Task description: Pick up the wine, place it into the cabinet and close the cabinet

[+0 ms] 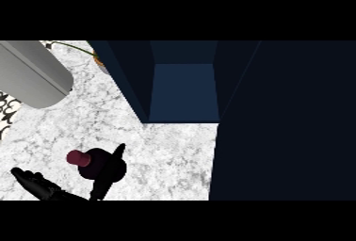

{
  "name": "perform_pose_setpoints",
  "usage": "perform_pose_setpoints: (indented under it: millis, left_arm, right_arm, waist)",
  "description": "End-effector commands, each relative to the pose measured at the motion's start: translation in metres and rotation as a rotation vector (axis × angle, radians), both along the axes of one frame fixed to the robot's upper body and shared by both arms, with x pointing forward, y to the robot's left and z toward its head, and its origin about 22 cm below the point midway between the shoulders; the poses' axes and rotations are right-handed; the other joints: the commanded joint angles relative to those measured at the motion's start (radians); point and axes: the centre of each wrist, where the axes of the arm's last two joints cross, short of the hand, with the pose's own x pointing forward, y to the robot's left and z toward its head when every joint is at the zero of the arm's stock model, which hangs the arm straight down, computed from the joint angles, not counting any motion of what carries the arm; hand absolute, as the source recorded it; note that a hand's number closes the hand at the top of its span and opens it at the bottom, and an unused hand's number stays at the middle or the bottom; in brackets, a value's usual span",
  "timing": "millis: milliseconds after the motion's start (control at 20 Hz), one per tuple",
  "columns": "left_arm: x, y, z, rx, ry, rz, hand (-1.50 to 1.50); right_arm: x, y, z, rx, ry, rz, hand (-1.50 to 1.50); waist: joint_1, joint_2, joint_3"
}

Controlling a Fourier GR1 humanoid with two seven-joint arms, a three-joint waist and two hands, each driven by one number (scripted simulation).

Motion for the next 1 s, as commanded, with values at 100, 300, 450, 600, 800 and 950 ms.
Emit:
perform_pose_setpoints:
  millis: [100, 300, 450, 600, 800, 950]
  left_arm:
    - [-0.003, -0.002, -0.019, -0.104, -0.002, 0.023, -1.50]
    - [-0.021, 0.000, -0.020, -0.080, 0.010, 0.038, -1.50]
    - [-0.019, 0.003, -0.025, -0.076, 0.031, 0.028, -1.50]
    - [-0.018, -0.006, -0.028, -0.093, 0.043, 0.010, -1.50]
    - [-0.031, 0.005, -0.023, -0.095, 0.053, -0.023, -1.50]
    - [0.001, 0.008, -0.030, -0.129, 0.059, -0.017, -1.50]
  right_arm:
    - [-0.015, -0.003, -0.001, 0.065, -0.002, 0.063, -1.50]
    - [-0.017, -0.002, 0.005, 0.080, -0.028, 0.045, -1.50]
    - [-0.018, 0.006, 0.003, 0.068, -0.032, 0.060, -1.50]
    - [-0.023, 0.000, 0.010, 0.058, -0.008, 0.058, -1.50]
    - [-0.017, 0.005, 0.007, 0.071, -0.004, 0.059, -1.50]
    - [-0.010, 0.002, 0.014, 0.070, -0.019, 0.061, -1.50]
  waist:
    - [0.004, -0.001, -0.002]
    - [0.011, -0.003, -0.002]
    - [0.011, -0.004, -0.002]
    - [0.009, -0.005, -0.003]
    - [0.016, -0.007, -0.004]
    - [0.009, -0.003, -0.004]
